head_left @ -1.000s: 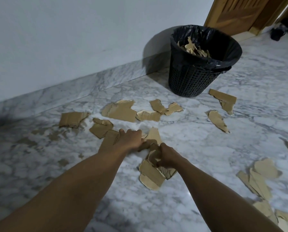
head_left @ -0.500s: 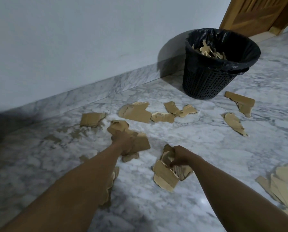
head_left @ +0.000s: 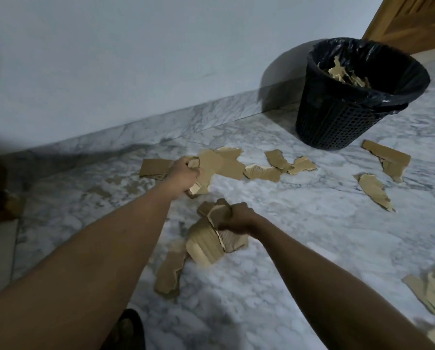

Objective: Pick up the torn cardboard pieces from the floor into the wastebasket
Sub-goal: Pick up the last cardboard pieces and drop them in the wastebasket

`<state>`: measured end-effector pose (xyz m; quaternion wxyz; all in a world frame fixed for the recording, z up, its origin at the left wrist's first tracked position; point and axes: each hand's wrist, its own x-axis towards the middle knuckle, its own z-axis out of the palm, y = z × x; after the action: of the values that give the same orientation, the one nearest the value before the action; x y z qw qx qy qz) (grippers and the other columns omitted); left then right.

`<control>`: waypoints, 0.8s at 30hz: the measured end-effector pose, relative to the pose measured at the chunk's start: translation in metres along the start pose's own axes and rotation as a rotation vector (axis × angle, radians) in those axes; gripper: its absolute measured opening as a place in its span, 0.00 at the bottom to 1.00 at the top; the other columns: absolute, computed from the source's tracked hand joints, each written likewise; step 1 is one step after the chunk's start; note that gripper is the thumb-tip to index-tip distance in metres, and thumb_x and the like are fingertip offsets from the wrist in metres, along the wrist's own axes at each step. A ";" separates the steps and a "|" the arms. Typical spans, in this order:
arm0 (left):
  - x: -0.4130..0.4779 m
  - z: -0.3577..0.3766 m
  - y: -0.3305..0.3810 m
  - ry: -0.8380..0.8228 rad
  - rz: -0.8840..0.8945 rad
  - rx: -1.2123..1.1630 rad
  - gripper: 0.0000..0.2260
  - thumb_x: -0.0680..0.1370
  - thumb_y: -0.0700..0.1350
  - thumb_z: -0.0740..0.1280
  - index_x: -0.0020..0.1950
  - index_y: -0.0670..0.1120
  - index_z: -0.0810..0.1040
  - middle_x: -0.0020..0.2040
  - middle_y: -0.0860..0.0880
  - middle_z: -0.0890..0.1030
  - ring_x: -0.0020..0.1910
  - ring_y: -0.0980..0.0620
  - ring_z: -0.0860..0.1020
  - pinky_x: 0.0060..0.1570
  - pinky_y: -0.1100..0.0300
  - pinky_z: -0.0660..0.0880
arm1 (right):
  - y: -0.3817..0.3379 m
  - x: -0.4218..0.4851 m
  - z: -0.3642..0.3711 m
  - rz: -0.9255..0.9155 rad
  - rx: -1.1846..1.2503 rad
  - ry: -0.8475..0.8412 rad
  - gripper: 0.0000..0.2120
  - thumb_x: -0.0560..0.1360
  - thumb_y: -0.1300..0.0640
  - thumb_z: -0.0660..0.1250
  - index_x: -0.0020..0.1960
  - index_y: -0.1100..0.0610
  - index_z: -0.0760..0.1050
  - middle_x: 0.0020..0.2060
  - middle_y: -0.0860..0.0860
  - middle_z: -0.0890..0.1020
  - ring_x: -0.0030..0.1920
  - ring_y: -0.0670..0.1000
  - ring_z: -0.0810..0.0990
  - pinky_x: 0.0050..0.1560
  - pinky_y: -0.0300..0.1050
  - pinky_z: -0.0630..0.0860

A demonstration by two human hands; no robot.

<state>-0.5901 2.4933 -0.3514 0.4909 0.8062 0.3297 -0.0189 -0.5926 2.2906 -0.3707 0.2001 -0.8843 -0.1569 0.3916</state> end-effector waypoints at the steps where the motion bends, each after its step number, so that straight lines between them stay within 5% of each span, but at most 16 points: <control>1: 0.000 -0.006 -0.007 0.058 -0.025 -0.053 0.16 0.78 0.45 0.68 0.65 0.46 0.74 0.57 0.45 0.79 0.51 0.45 0.79 0.46 0.55 0.76 | -0.010 0.006 0.006 0.026 -0.009 0.053 0.35 0.70 0.41 0.73 0.70 0.59 0.70 0.68 0.61 0.70 0.68 0.62 0.67 0.67 0.59 0.69; 4: -0.002 -0.024 -0.034 0.232 -0.048 -0.160 0.20 0.75 0.42 0.70 0.66 0.48 0.72 0.62 0.44 0.78 0.56 0.43 0.79 0.52 0.50 0.79 | -0.028 0.016 0.021 0.125 0.028 0.203 0.33 0.73 0.39 0.67 0.71 0.57 0.66 0.69 0.59 0.67 0.70 0.63 0.64 0.67 0.61 0.66; 8: -0.006 -0.047 -0.058 0.401 -0.219 -0.180 0.32 0.74 0.44 0.69 0.76 0.51 0.60 0.69 0.43 0.72 0.65 0.39 0.74 0.59 0.46 0.76 | -0.029 0.022 0.029 0.194 0.179 0.260 0.25 0.80 0.43 0.58 0.70 0.57 0.65 0.68 0.58 0.72 0.68 0.61 0.71 0.68 0.60 0.65; 11: 0.001 -0.062 -0.071 0.497 -0.332 -0.262 0.33 0.76 0.44 0.70 0.77 0.47 0.57 0.72 0.43 0.68 0.68 0.41 0.71 0.63 0.50 0.73 | -0.029 0.025 0.015 0.163 0.302 0.169 0.33 0.78 0.45 0.66 0.76 0.59 0.60 0.71 0.60 0.70 0.68 0.62 0.73 0.69 0.61 0.68; 15: 0.012 -0.070 -0.076 0.546 -0.407 -0.267 0.25 0.76 0.45 0.69 0.71 0.40 0.69 0.67 0.41 0.75 0.64 0.41 0.75 0.61 0.48 0.76 | -0.023 0.021 -0.016 0.140 0.525 -0.031 0.24 0.69 0.58 0.78 0.62 0.63 0.76 0.57 0.62 0.81 0.52 0.60 0.83 0.54 0.57 0.81; 19: 0.026 -0.059 -0.068 0.409 -0.346 -0.281 0.23 0.71 0.48 0.71 0.63 0.39 0.76 0.59 0.41 0.81 0.55 0.41 0.81 0.52 0.45 0.81 | -0.040 0.018 -0.019 0.058 0.468 -0.203 0.31 0.61 0.52 0.83 0.59 0.61 0.80 0.52 0.57 0.85 0.52 0.59 0.85 0.54 0.59 0.82; 24: 0.033 -0.022 -0.044 -0.085 -0.082 0.078 0.13 0.77 0.46 0.68 0.57 0.39 0.76 0.57 0.41 0.80 0.51 0.44 0.79 0.49 0.54 0.77 | -0.085 -0.001 0.042 -0.224 -0.316 -0.286 0.29 0.71 0.45 0.75 0.64 0.62 0.77 0.60 0.56 0.77 0.60 0.58 0.76 0.63 0.59 0.75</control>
<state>-0.5948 2.5411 -0.3855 0.4717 0.8090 0.3401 -0.0860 -0.6356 2.3741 -0.3547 0.0771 -0.8173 -0.3402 0.4586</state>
